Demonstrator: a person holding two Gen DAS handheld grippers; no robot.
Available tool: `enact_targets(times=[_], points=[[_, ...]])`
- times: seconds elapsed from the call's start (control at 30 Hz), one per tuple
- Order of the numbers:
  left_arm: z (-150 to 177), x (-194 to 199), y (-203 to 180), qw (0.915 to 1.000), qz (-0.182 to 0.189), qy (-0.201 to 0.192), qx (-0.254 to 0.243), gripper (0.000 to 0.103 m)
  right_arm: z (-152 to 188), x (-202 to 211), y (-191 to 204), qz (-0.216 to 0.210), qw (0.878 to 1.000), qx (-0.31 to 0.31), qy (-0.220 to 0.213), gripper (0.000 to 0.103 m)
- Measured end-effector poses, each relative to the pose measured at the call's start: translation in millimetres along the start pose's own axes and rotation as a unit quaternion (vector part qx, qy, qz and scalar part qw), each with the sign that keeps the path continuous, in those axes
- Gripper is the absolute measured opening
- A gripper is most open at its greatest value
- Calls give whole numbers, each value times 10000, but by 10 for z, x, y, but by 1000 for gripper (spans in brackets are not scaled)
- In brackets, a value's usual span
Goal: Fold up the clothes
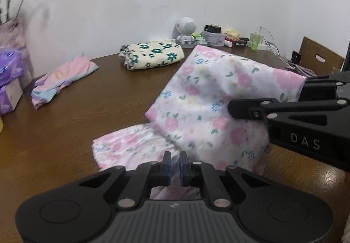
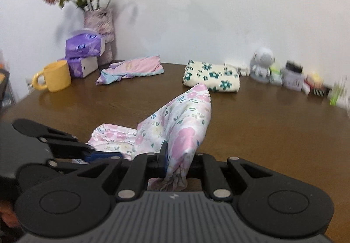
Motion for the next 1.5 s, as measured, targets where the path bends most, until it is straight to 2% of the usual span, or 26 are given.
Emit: enact_targets(times=[0.17, 0.33, 0.57, 0.73, 1.0, 1.1, 1.23, 1.33, 1.43, 1.5], points=[[89, 113, 271, 9992, -131, 51, 367, 7, -32, -6, 254, 254, 9966, 788, -35, 10], [168, 40, 393, 9980, 76, 284, 568, 7, -17, -40, 565, 482, 9863, 1575, -82, 10], [262, 62, 524, 9941, 456, 392, 906, 7, 58, -101, 1034, 804, 9550, 2850, -135, 10], [315, 119, 626, 9913, 552, 408, 1123, 8, 169, -152, 1278, 936, 9274, 3616, -208, 10], [384, 446, 933, 9893, 125, -64, 1452, 10, 386, -216, 1611, 1005, 8834, 4563, -351, 10], [418, 586, 1056, 9855, 110, -217, 1680, 10, 470, -243, 1706, 1062, 8652, 4885, -396, 11], [374, 814, 1114, 9791, 391, -632, 1893, 10, 547, -303, 1801, 1068, 8516, 5119, -367, 12], [248, 942, 1027, 9765, 677, -944, 1814, 10, 617, -297, 1857, 1123, 8400, 5295, -372, 12], [139, 916, 912, 9796, 624, -968, 1648, 10, 677, -314, 1896, 1165, 8300, 5442, -372, 13], [103, 816, 849, 9826, 490, -846, 1577, 10, 699, -321, 1911, 1160, 8280, 5474, -366, 15]])
Point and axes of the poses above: each gripper's, at about its wrist camera, not at the fingertips, and x roughly against the way its jaws point, y to its left, z to its underside, the point moved 6 cm from there along -x, roughly the way its jaws point, and after that the axes turned 2 degrees about -z, right-handed, at the moved point
